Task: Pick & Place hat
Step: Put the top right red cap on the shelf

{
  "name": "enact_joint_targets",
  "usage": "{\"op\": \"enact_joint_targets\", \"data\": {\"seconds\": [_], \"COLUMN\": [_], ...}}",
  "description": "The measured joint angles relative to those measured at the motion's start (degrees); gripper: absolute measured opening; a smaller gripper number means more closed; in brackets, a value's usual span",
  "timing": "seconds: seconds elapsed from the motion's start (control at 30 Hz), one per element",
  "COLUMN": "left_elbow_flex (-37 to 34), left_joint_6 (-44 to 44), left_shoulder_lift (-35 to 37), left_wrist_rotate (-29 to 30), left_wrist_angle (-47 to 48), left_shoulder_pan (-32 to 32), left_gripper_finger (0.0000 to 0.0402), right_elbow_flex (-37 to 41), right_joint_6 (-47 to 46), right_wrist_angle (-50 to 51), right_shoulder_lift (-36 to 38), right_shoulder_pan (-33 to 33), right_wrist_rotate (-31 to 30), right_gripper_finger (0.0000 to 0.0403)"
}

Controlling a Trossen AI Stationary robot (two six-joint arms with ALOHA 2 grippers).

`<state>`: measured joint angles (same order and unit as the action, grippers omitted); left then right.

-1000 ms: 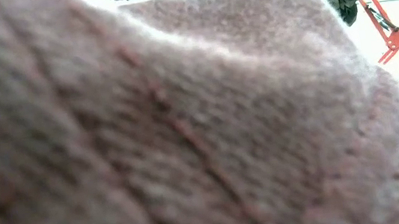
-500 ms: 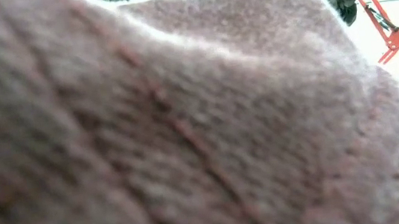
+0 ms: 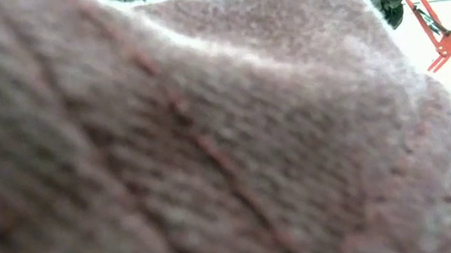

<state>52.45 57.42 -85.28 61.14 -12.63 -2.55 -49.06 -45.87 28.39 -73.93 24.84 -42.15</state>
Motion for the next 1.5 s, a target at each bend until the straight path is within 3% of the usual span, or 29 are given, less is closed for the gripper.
{"op": "enact_joint_targets", "data": {"seconds": [0.43,0.6,1.0,1.13,1.3,1.5], "left_elbow_flex": [0.11,0.11,1.21,2.33,3.48,3.61], "left_joint_6": [-1.92,-10.63,-22.38,-31.14,-40.75,-45.71], "left_shoulder_lift": [-0.19,-0.19,-0.19,-0.1,-0.03,0.1], "left_wrist_rotate": [-2.03,-2.29,-3.56,-4.27,-11.51,-14.77], "left_wrist_angle": [0.14,0.21,1.02,4.46,13.21,17.05], "left_shoulder_pan": [1.42,1.42,1.42,1.42,1.38,0.83], "left_gripper_finger": [0.0043,0.0071,0.015,0.0155,0.0156,0.0156], "right_elbow_flex": [0.02,0.02,0.28,0.72,1.54,1.84], "right_joint_6": [0.3,2.37,2.47,2.41,2.36,2.06], "right_wrist_angle": [0.19,0.25,0.89,1.7,1.73,1.68], "right_shoulder_lift": [0.0,0.0,0.0,0.0,0.0,0.0], "right_shoulder_pan": [0.0,0.0,0.0,0.0,0.02,0.02], "right_wrist_rotate": [0.01,0.06,0.31,0.61,0.77,2.1], "right_gripper_finger": [0.0052,0.0052,0.0052,0.0052,0.0052,0.0052]}}
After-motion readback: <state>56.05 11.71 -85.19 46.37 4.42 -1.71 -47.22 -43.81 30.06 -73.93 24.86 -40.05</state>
